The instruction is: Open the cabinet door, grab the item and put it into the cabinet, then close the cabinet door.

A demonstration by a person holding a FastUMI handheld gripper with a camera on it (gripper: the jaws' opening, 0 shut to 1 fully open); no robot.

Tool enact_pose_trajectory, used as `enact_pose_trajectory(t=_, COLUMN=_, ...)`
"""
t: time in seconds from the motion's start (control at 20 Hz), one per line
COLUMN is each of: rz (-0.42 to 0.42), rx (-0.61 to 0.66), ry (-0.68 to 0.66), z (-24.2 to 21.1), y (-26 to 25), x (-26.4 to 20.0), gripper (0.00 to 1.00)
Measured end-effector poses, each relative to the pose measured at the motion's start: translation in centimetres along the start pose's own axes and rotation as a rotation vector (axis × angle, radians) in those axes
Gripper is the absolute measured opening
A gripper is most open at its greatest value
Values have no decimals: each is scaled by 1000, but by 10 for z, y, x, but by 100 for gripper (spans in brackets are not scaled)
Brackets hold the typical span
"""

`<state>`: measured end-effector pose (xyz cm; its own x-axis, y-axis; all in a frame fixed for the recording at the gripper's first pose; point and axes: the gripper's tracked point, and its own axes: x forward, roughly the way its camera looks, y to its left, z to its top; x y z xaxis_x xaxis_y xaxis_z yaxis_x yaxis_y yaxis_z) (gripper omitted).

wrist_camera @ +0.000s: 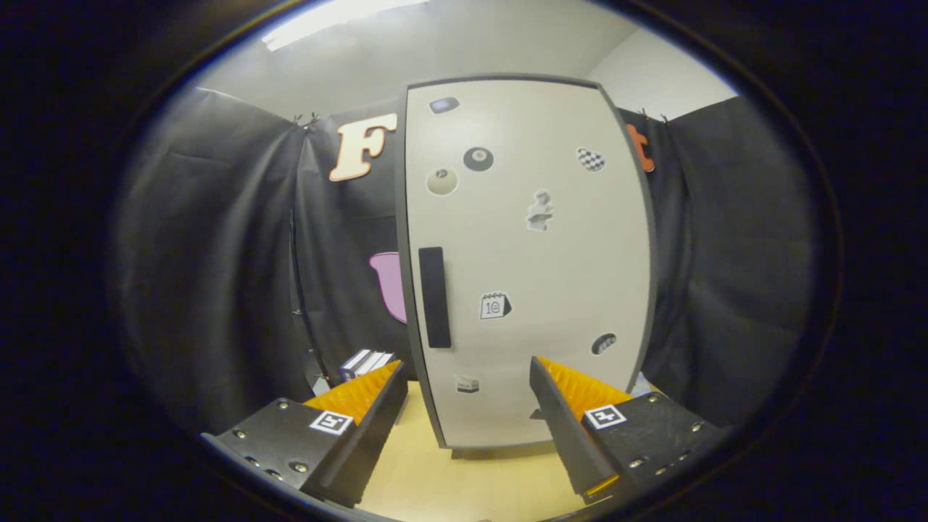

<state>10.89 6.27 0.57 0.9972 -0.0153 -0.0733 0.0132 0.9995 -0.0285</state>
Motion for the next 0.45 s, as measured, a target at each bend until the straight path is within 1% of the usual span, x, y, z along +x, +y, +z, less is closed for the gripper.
enact_pose_trajectory(t=0.2, rz=-56, rx=-8, ry=-15, z=6, y=-25, x=-45, gripper=100)
enact_pose_trajectory(t=0.45, rz=-123, rx=-40, ry=-20, z=9, y=-48, x=-86, gripper=100)
